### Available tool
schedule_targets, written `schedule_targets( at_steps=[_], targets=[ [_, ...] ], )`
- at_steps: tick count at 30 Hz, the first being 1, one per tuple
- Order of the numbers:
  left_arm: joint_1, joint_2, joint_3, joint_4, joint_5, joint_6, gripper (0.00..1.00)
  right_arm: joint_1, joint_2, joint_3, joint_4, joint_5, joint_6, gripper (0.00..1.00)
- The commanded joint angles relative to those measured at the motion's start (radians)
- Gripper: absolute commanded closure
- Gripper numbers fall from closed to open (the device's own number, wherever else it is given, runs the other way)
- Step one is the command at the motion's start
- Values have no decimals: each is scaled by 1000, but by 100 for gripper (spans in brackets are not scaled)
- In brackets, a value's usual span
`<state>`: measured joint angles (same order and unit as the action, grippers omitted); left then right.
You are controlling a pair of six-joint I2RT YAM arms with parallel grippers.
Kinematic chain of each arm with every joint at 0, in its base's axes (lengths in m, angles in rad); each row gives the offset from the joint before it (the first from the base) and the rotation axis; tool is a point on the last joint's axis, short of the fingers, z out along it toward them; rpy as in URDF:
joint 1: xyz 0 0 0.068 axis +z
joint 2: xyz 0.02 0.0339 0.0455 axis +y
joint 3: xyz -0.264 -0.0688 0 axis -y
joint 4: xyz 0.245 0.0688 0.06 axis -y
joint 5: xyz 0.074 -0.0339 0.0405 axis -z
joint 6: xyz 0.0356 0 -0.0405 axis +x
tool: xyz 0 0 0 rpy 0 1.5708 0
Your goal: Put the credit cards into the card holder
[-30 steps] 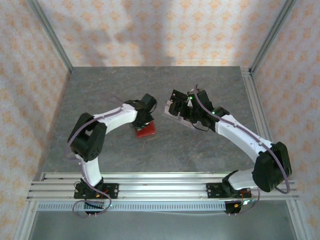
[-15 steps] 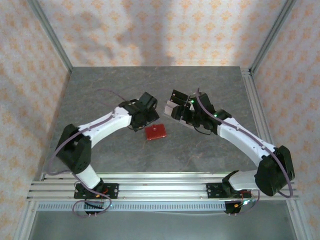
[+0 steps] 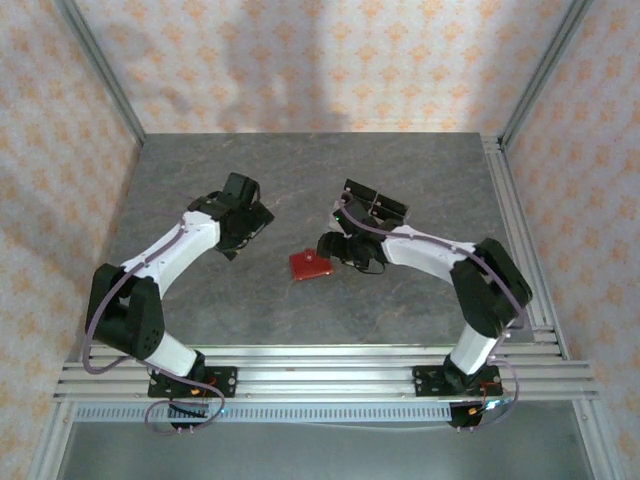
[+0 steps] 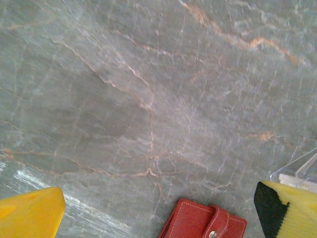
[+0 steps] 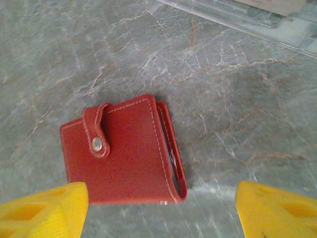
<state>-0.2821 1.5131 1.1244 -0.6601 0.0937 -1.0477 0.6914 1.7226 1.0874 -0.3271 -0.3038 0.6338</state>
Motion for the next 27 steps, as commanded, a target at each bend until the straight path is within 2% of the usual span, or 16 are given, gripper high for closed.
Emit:
schedule_targets(
  at_steps=[1, 14, 22, 27],
  targets=[
    [24, -32, -19, 8, 45, 37, 0, 7, 59, 46, 46, 61, 47, 22],
    [142, -56, -55, 55, 151, 63, 0, 104, 191, 153, 36, 47, 106, 23],
    [208, -34, -37, 74, 214, 85, 0, 260, 161, 169, 105, -20, 210, 23],
    [252, -6, -13, 90, 256, 99, 0, 324, 115, 204, 61, -24, 167, 23]
  ],
)
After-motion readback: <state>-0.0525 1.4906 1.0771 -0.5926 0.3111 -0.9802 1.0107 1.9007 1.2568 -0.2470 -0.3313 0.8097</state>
